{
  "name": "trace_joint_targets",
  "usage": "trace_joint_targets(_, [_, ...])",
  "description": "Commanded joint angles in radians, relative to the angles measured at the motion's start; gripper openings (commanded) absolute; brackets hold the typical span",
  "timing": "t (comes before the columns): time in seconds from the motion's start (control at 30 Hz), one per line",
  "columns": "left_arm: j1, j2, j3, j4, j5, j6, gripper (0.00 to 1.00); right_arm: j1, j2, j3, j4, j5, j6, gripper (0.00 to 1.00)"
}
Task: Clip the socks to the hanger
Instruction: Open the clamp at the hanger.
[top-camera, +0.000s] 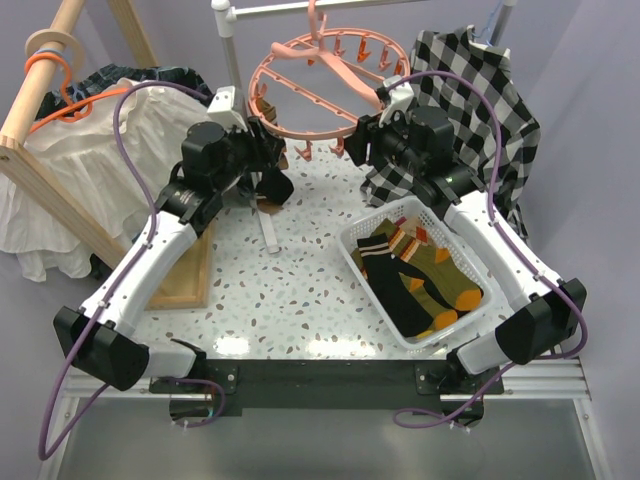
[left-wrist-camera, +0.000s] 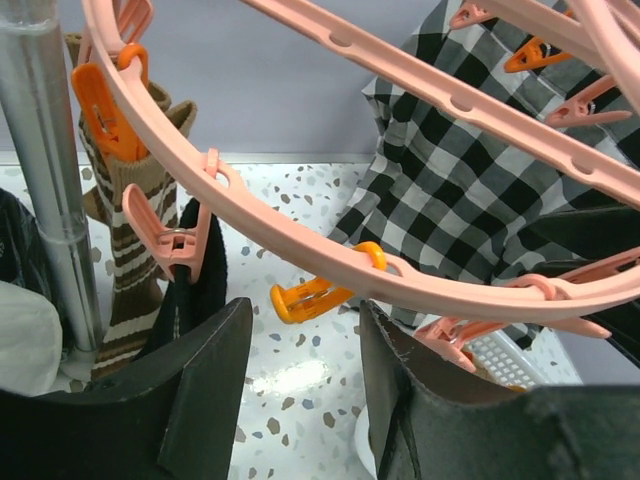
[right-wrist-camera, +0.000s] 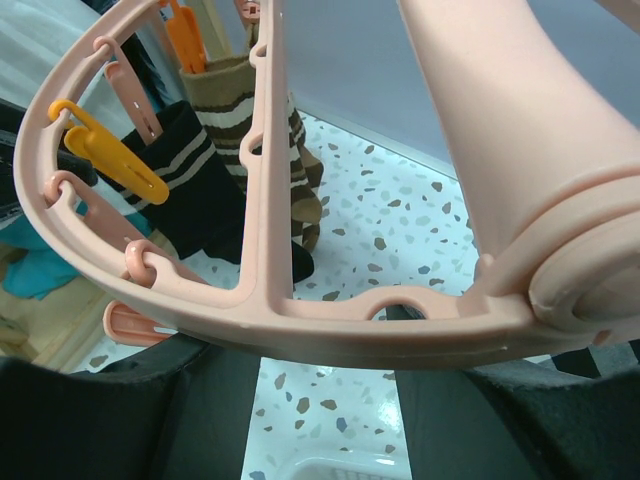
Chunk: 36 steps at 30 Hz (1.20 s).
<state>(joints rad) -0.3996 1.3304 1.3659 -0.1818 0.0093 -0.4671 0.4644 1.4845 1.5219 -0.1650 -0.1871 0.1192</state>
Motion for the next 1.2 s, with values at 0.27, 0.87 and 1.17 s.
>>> trace_joint_targets(0.27, [-0.001, -0.014, -0.047, 0.082, 0.004, 0.062, 0.68, -0.003, -0.010, 0.040, 0.071, -0.026, 0.000, 0.55])
trace_joint_targets(0.87, [-0.125, -0.013, -0.082, 0.160, -0.336, 0.082, 0.69, -0.003, -0.033, -0.017, 0.137, -0.015, 0.000, 0.55])
trace_joint_targets(1.17, [-0.159, 0.023, -0.039, 0.166, -0.416, 0.137, 0.66, -0.003, -0.026, -0.019, 0.143, -0.022, 0.004, 0.55])
